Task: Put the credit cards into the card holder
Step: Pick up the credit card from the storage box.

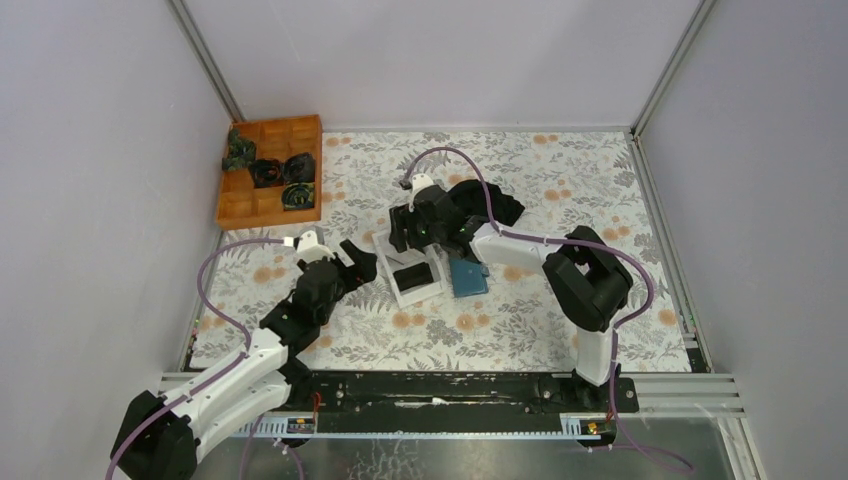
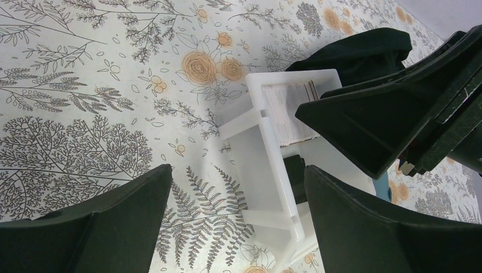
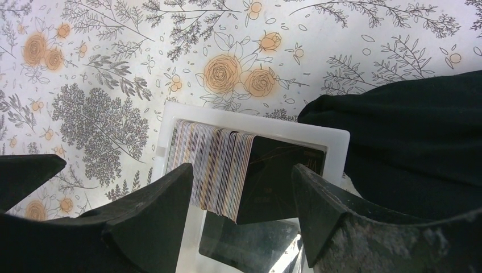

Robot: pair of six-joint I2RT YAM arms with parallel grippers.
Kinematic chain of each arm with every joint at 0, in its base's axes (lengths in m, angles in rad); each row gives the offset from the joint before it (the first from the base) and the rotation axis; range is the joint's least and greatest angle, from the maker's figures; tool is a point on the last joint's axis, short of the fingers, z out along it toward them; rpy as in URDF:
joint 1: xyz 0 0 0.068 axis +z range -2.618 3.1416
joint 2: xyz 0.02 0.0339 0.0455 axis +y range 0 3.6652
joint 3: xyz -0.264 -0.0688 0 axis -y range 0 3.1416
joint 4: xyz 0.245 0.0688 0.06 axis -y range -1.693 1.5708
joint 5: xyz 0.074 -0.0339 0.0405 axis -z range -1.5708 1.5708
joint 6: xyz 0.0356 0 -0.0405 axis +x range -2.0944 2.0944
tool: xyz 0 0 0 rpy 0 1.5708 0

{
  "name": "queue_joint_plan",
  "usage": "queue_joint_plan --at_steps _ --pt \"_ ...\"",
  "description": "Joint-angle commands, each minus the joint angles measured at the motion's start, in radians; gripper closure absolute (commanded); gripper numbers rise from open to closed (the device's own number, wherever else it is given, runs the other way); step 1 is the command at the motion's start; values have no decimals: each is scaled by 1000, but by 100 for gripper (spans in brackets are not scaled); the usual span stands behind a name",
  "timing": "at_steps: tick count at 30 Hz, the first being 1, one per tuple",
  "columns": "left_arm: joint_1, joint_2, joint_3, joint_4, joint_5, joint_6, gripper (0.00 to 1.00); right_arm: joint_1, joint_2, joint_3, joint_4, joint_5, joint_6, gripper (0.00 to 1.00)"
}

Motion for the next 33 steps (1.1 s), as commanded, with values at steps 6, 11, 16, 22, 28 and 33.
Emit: queue_joint_plan --at_steps 6,11,16,22,28,33 --pt "-5 -5 -27 57 -38 -17 7 -25 23 22 5 -39 20 26" --pt "-4 -23 -43 45 -36 -24 7 -25 36 20 6 -54 29 26" --pt "-3 -34 -49 32 -39 -30 7 -25 46 20 5 -68 35 26" --pt "-3 -52 -39 10 -47 -29 7 -25 52 23 1 -74 41 28" --pt "-4 -48 -49 5 -56 -40 7 -26 52 22 -10 -89 46 41" --pt "-4 -46 -61 7 -60 -47 7 -25 41 23 -19 -93 47 51"
